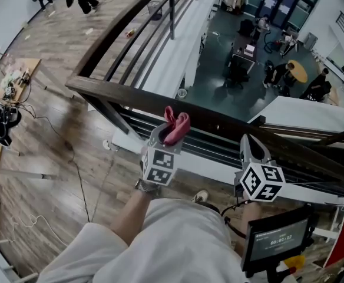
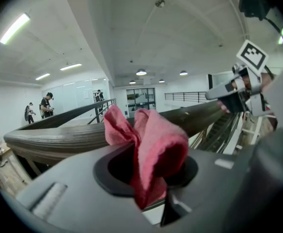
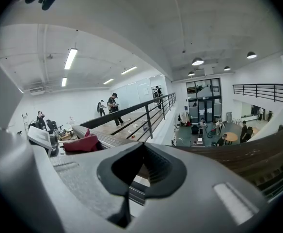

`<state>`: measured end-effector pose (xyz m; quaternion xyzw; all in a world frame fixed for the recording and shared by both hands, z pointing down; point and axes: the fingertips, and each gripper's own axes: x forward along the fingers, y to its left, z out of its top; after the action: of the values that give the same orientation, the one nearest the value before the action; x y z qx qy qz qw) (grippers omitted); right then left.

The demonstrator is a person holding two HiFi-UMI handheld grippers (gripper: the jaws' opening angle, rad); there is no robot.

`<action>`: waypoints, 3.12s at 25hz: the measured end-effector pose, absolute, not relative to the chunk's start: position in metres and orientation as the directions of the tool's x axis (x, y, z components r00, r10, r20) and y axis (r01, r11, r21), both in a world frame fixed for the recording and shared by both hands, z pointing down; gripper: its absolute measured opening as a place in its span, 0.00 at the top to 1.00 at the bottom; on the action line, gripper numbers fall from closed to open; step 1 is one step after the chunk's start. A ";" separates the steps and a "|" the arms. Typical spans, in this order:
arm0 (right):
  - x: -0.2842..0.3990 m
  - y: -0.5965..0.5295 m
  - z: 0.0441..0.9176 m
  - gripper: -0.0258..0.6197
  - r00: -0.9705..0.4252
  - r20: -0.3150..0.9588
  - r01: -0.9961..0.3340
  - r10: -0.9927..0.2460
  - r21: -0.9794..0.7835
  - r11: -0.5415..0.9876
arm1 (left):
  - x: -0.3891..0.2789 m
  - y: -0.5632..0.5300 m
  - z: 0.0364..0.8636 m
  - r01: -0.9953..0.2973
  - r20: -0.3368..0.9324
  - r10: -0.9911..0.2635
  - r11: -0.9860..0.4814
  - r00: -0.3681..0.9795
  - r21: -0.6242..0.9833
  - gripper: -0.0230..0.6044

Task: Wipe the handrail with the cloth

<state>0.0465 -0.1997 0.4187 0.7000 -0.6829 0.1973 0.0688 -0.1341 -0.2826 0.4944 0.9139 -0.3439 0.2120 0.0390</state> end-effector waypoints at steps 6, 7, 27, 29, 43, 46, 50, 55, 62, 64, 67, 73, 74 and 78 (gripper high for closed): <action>0.057 -0.196 0.418 0.96 -0.004 0.368 -0.982 -0.930 -0.178 -0.067 | -0.118 -0.271 0.494 -0.614 0.416 -0.581 -0.786 0.700 -0.064 0.76; 0.060 -0.194 0.419 0.96 -0.001 0.368 -0.981 -0.930 -0.179 -0.070 | -0.116 -0.269 0.495 -0.608 0.419 -0.573 -0.792 0.705 -0.059 0.76; 0.117 -0.176 0.420 0.96 0.046 0.383 -0.978 -0.922 -0.171 -0.120 | -0.045 -0.228 0.488 -0.498 0.404 -0.461 -0.867 0.790 -0.015 0.76; 0.120 -0.174 0.419 0.96 0.046 0.384 -0.978 -0.922 -0.171 -0.120 | -0.039 -0.224 0.487 -0.486 0.404 -0.450 -0.874 0.796 -0.014 0.76; 0.149 -0.153 0.429 0.96 0.080 0.381 -0.971 -0.921 -0.181 -0.159 | 0.003 -0.192 0.496 -0.408 0.393 -0.375 -0.913 0.840 -0.001 0.76; 0.153 -0.149 0.432 0.96 0.088 0.381 -0.969 -0.920 -0.181 -0.168 | 0.012 -0.184 0.499 -0.381 0.390 -0.352 -0.925 0.851 -0.002 0.76; 0.165 -0.140 0.434 0.96 0.098 0.381 -0.967 -0.919 -0.182 -0.179 | 0.030 -0.173 0.498 -0.353 0.394 -0.327 -0.936 0.859 -0.005 0.76; 0.181 -0.129 0.430 0.96 0.105 0.382 -0.967 -0.918 -0.178 -0.184 | 0.050 -0.161 0.496 -0.338 0.397 -0.312 -0.941 0.863 -0.005 0.76; 0.194 -0.116 0.441 0.96 0.111 0.391 -0.969 -0.914 -0.162 -0.188 | 0.065 -0.151 0.503 -0.339 0.371 -0.315 -0.941 0.874 0.001 0.76; 0.195 -0.112 0.445 0.96 0.114 0.397 -0.969 -0.911 -0.159 -0.190 | 0.067 -0.148 0.507 -0.335 0.368 -0.310 -0.942 0.877 0.007 0.76; 0.197 -0.108 0.448 0.96 0.120 0.404 -0.968 -0.907 -0.156 -0.197 | 0.072 -0.142 0.510 -0.318 0.368 -0.290 -0.948 0.883 0.014 0.76; 0.213 -0.099 0.429 0.96 0.119 0.414 -0.969 -0.902 -0.148 -0.196 | 0.103 -0.124 0.498 -0.267 0.382 -0.238 -0.963 0.893 0.024 0.76; 0.214 -0.097 0.427 0.96 0.121 0.413 -0.969 -0.902 -0.146 -0.197 | 0.106 -0.121 0.498 -0.261 0.381 -0.232 -0.965 0.895 0.026 0.76; 0.217 -0.091 0.423 0.96 0.132 0.408 -0.968 -0.903 -0.142 -0.205 | 0.120 -0.115 0.496 -0.229 0.369 -0.202 -0.973 0.907 0.030 0.76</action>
<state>0.2173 -0.0907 0.4229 0.7481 -0.6256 0.2071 0.0784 0.1199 -0.1147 0.4962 0.9759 -0.1104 0.1849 0.0362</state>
